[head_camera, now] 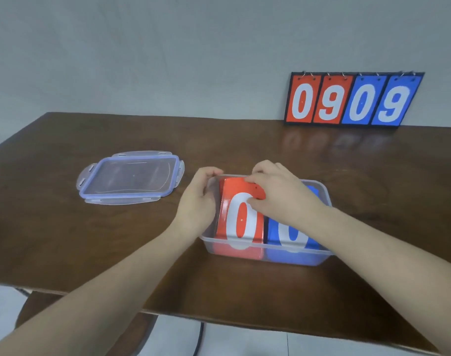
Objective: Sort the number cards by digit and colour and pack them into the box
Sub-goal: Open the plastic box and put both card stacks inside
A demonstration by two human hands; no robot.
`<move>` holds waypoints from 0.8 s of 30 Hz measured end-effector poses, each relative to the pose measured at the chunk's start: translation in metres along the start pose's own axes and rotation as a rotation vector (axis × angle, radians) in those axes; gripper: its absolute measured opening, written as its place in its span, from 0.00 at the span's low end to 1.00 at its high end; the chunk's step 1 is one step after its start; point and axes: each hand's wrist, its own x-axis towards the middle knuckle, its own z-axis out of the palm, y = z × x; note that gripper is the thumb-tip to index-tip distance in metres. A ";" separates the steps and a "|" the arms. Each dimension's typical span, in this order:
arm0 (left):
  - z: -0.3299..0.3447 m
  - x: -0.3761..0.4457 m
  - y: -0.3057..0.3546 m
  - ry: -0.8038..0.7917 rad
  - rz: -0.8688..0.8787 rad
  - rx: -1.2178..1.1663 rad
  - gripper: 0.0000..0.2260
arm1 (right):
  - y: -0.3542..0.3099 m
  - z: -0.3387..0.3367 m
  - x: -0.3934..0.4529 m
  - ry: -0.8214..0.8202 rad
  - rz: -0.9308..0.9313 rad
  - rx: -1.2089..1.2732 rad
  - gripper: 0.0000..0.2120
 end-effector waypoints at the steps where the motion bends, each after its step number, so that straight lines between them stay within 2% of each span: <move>1: 0.000 0.000 -0.001 -0.003 0.013 -0.011 0.08 | -0.001 0.001 -0.003 0.016 0.022 -0.005 0.22; 4: 0.001 0.004 -0.005 -0.037 0.049 0.016 0.08 | -0.005 0.004 -0.005 -0.018 0.116 0.025 0.23; 9: 0.001 0.006 -0.008 -0.075 0.099 0.004 0.12 | -0.016 0.005 0.007 -0.083 0.238 0.240 0.26; 13: 0.001 0.010 -0.009 -0.097 0.107 0.034 0.11 | -0.018 0.007 0.006 -0.085 0.221 0.212 0.24; 17: 0.004 0.013 -0.009 -0.072 0.076 0.091 0.09 | -0.017 0.012 0.006 -0.056 0.172 0.232 0.28; 20: 0.007 0.014 -0.006 -0.048 0.041 0.097 0.09 | -0.016 0.010 0.007 -0.037 0.095 0.117 0.27; 24: 0.009 0.014 -0.002 -0.009 -0.046 -0.055 0.10 | -0.016 0.000 0.005 0.108 0.016 -0.104 0.20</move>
